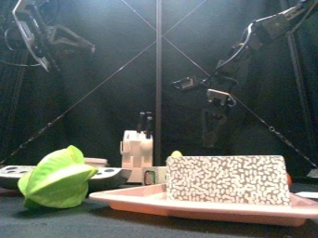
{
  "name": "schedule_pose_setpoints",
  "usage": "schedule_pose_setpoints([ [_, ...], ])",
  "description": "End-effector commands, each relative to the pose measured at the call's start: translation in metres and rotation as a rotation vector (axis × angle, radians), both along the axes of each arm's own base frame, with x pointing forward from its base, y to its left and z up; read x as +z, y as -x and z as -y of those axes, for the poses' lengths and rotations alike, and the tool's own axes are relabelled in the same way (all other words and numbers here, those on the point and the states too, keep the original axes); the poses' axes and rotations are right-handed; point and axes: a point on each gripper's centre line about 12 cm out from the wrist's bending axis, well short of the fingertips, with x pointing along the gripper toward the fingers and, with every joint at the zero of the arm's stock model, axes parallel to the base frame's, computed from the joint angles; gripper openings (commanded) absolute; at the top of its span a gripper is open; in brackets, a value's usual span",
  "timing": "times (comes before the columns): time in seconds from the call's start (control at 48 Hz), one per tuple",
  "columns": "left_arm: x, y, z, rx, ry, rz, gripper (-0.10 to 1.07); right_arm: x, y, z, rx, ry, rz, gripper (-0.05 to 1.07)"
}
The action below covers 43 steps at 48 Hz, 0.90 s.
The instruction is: Grab detergent bottle
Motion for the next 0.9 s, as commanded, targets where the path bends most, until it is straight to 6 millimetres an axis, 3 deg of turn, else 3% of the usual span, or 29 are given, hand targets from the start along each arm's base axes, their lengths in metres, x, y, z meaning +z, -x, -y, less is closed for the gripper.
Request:
schedule_pose_setpoints([
  [0.0,0.006,-0.001,-0.001,0.005,0.003,0.02,0.47,0.011,-0.008,0.003,0.029,-0.014,-0.015,1.03],
  [0.312,0.0,0.0,-0.002,0.014,0.025,0.007,0.47,-0.013,-0.016,-0.003,0.171,-0.105,-0.136,1.03],
  [0.583,-0.002,0.001,-0.002,0.014,0.028,0.003,0.47,-0.025,-0.013,0.01,0.178,-0.071,-0.188,1.03],
  [0.875,-0.006,0.002,-0.002,0.014,0.03,-0.008,0.47,-0.04,-0.016,0.012,0.167,-0.099,-0.223,1.03],
])
